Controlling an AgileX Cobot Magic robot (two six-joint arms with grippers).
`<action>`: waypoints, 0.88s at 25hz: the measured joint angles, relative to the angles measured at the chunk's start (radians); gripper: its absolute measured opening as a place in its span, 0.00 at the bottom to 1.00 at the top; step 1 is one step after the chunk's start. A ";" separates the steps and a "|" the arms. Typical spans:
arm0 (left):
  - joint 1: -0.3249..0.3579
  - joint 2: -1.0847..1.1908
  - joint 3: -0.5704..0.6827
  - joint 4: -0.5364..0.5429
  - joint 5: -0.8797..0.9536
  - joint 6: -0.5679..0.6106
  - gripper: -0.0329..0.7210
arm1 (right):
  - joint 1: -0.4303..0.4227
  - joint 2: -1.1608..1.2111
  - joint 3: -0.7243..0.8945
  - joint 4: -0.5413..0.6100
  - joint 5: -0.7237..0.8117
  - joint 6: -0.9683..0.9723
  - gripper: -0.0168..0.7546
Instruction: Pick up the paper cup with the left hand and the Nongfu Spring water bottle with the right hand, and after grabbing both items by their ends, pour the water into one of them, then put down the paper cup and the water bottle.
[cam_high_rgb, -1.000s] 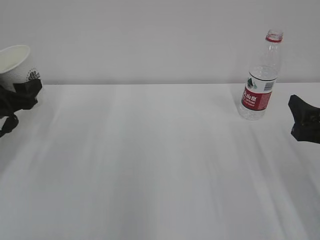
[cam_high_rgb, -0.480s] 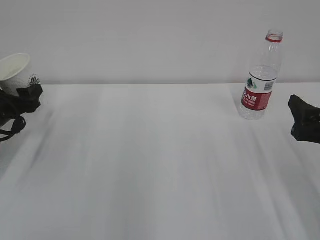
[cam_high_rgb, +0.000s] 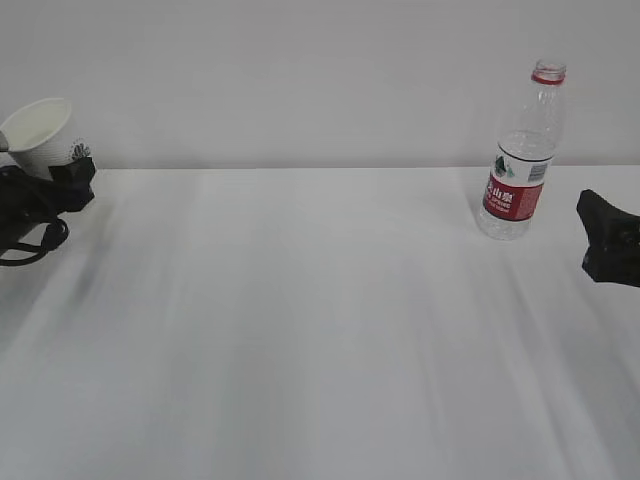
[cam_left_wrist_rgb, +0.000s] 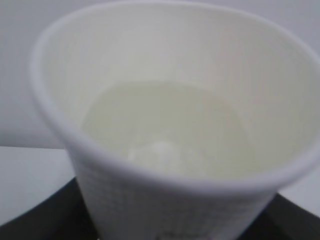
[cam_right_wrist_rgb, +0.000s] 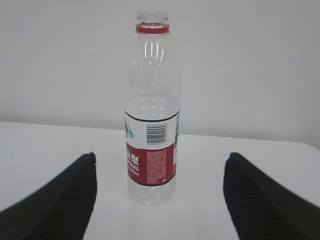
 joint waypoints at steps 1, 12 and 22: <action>0.000 0.005 -0.009 -0.001 0.010 0.000 0.70 | 0.000 0.000 0.000 0.000 0.000 0.000 0.79; 0.000 0.055 -0.031 -0.001 0.070 0.033 0.70 | 0.000 0.000 0.000 -0.006 -0.002 0.000 0.79; 0.000 0.089 -0.033 -0.001 0.053 0.040 0.70 | 0.000 0.000 0.000 -0.014 -0.002 0.000 0.79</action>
